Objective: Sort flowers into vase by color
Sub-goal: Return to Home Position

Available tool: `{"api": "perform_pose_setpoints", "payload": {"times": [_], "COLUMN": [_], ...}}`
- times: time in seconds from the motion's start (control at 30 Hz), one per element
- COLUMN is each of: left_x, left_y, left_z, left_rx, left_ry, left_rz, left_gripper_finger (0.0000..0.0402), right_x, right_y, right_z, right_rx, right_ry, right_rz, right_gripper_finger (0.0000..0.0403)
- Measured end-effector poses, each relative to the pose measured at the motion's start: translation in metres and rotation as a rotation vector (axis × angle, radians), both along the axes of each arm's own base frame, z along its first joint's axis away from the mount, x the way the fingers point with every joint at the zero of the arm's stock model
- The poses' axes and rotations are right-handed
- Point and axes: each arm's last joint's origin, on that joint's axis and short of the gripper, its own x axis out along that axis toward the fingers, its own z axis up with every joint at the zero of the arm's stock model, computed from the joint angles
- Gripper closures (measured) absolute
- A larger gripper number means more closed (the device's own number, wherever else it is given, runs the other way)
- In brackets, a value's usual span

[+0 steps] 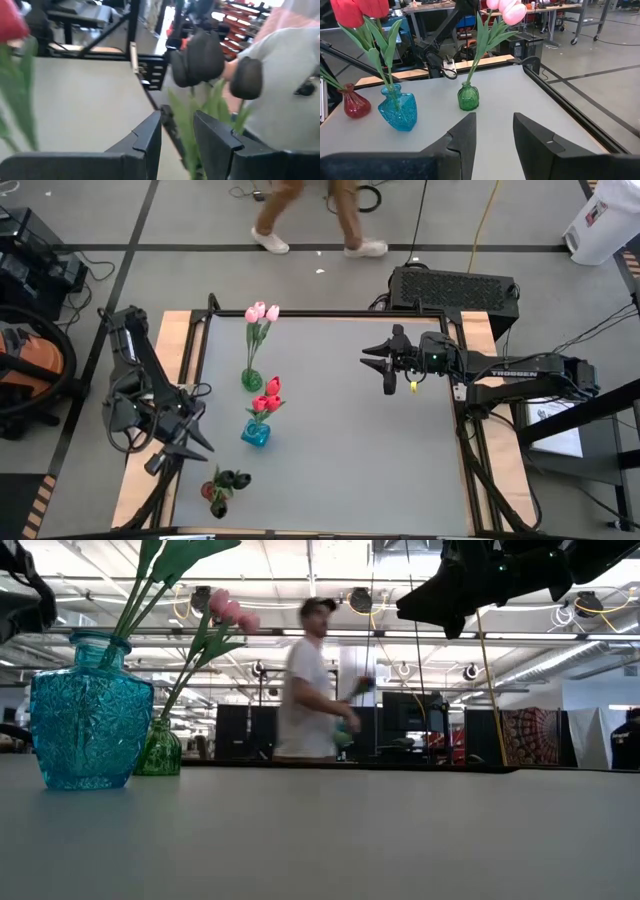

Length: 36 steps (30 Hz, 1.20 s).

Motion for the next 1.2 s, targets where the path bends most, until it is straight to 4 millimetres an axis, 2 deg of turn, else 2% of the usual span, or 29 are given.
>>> {"api": "perform_pose_setpoints", "payload": {"times": [0.23, 0.47, 0.57, 0.77, 1.03, 1.2], "left_x": [-0.002, -0.005, -0.008, -0.018, -0.034, -0.04], "left_y": [0.013, 0.032, 0.041, 0.063, 0.099, 0.112], "left_z": [0.003, 0.007, 0.009, 0.013, 0.004, 0.001], "left_rx": [0.124, 0.262, 0.292, 0.291, 0.282, 0.244], "left_ry": [-0.095, -0.181, -0.202, -0.228, -0.227, -0.235], "left_rz": [0.132, 0.402, 0.465, 0.505, 0.528, 0.497], "left_gripper_finger": [0.0283, 0.0283, 0.0283, 0.0283, 0.0283, 0.0283], "right_x": [0.0, 0.0, 0.0, 0.0, 0.0, 0.0], "right_y": [0.0, 0.0, 0.0, 0.0, 0.0, 0.0], "right_z": [0.0, 0.0, 0.0, 0.0, -0.001, -0.003], "right_rx": [0.0, 0.0, -0.001, -0.009, -0.02, -0.05], "right_ry": [0.0, 0.001, 0.001, 0.002, 0.013, 0.042], "right_rz": [0.0, 0.0, 0.0, 0.002, 0.004, 0.011], "right_gripper_finger": [0.0282, 0.0282, 0.0282, 0.0282, 0.0282, 0.0282]}}
